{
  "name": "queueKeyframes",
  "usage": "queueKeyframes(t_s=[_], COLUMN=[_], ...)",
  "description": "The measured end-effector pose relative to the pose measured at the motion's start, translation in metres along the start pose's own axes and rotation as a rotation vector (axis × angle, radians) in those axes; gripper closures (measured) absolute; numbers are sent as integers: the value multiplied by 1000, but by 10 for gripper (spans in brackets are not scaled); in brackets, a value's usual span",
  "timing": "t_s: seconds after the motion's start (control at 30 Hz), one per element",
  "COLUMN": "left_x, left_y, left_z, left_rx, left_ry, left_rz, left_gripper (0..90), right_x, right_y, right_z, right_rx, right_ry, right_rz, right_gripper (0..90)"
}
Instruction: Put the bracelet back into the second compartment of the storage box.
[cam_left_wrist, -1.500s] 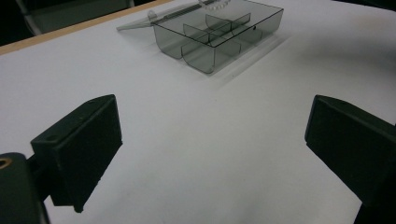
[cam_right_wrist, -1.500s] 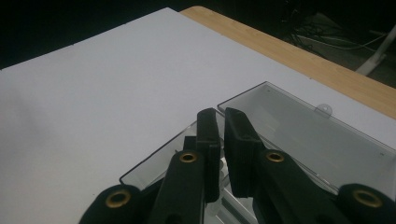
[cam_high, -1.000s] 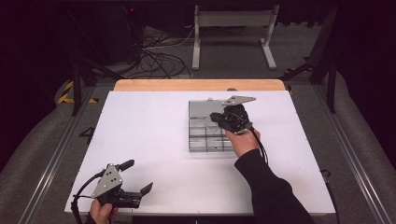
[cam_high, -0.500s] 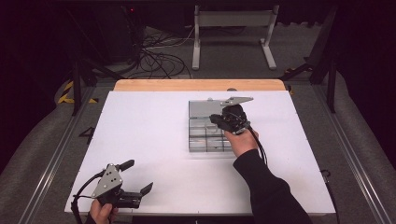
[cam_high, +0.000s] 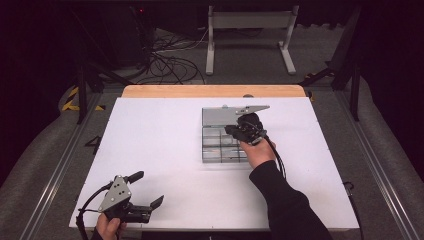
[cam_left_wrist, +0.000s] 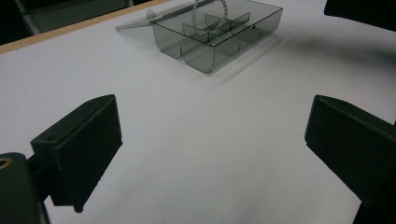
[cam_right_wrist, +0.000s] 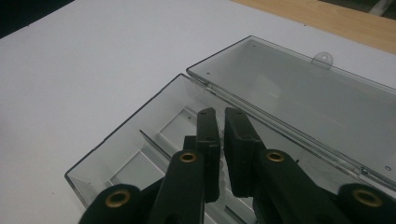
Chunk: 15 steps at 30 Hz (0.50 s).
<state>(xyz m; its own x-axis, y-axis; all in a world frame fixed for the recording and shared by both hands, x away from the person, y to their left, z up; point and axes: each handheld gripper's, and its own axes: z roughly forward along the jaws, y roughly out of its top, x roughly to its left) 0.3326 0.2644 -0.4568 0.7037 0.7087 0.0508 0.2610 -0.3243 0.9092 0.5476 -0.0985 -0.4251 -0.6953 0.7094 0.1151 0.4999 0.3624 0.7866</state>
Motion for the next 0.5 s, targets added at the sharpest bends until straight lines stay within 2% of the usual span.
queueKeyframes(t_s=[0.23,0.37,0.43,0.5], left_x=[0,0,0,0], left_y=[0,0,0,0], left_z=[0,0,0,0], left_rx=[-2,-2,1,1], left_ry=[3,3,-2,-2], left_rz=[3,3,-3,-3], left_gripper=[45,45,45,45], right_x=[-6,-10,-11,-11], right_y=[-2,-3,-3,-3], right_z=[4,4,3,1], right_rx=[13,8,1,-10], right_ry=[2,-35,-66,-75], right_rz=[14,3,-19,-21], right_gripper=[844,711,610,536])
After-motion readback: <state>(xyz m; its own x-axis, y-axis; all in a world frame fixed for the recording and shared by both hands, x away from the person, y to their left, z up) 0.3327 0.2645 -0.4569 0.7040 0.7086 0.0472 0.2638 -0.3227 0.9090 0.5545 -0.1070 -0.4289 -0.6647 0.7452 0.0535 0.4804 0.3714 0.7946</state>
